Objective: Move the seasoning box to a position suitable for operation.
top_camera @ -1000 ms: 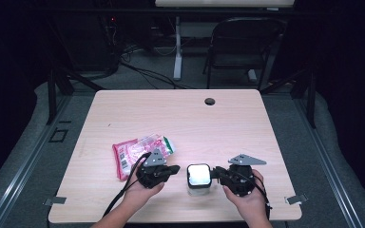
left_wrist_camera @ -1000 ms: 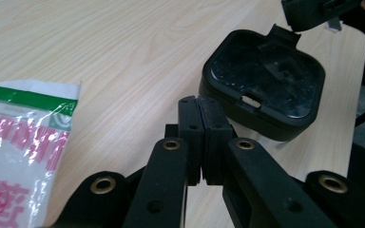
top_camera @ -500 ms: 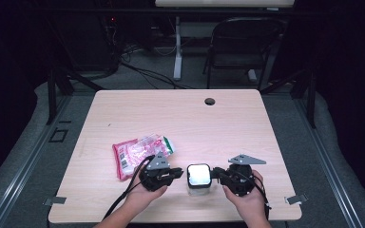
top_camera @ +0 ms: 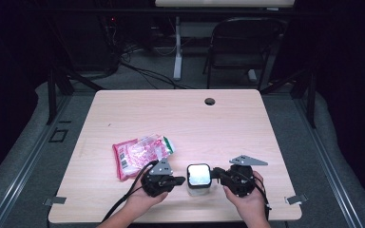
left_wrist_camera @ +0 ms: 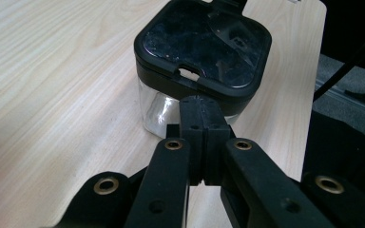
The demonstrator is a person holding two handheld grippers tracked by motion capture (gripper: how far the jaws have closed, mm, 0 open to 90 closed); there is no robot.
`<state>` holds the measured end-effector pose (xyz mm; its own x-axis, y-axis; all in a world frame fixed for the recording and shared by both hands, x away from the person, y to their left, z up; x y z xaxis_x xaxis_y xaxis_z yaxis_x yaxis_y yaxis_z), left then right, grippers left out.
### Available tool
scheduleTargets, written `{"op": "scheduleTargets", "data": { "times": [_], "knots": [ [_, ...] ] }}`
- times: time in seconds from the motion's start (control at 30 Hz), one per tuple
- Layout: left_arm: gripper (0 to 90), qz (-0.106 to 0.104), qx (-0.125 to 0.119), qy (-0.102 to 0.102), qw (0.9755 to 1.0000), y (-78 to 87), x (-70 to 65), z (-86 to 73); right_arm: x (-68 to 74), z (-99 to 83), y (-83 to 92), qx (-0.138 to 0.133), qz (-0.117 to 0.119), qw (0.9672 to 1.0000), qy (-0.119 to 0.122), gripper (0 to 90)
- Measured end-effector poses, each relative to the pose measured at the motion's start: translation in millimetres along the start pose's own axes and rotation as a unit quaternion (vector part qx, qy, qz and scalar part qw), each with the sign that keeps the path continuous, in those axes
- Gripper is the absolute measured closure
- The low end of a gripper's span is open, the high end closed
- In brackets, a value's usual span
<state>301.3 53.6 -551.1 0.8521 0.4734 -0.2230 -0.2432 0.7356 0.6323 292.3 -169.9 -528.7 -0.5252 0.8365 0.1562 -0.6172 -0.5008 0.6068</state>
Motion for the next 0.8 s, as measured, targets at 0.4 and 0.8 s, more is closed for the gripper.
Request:
{"op": "scheduleTargets", "data": {
  "times": [0.4,0.8],
  "knots": [
    [90.0,-0.003,0.006,-0.007,1.0000,-3.7,-4.1,-2.4,0.4,0.5,-1.7,-0.003,0.003,1.0000,-0.001,85.7],
    [90.0,-0.007,0.004,-0.004,1.0000,-2.4,-4.1,-2.2,1.6,0.5,-2.9,-0.008,-0.001,1.0000,-0.004,85.9]
  ]
}}
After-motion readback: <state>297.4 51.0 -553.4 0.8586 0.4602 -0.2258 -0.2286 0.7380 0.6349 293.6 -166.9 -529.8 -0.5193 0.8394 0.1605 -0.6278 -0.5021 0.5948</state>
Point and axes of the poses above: each handheld gripper's, and its own axes: y roughly backward along the jaws, z roughly out of its top, x roughly to its left, the point moved 4 cm from there along -y, roughly forward along the jaws, and after that the axes turned 7 degrees about y, right-handed, at the moved point
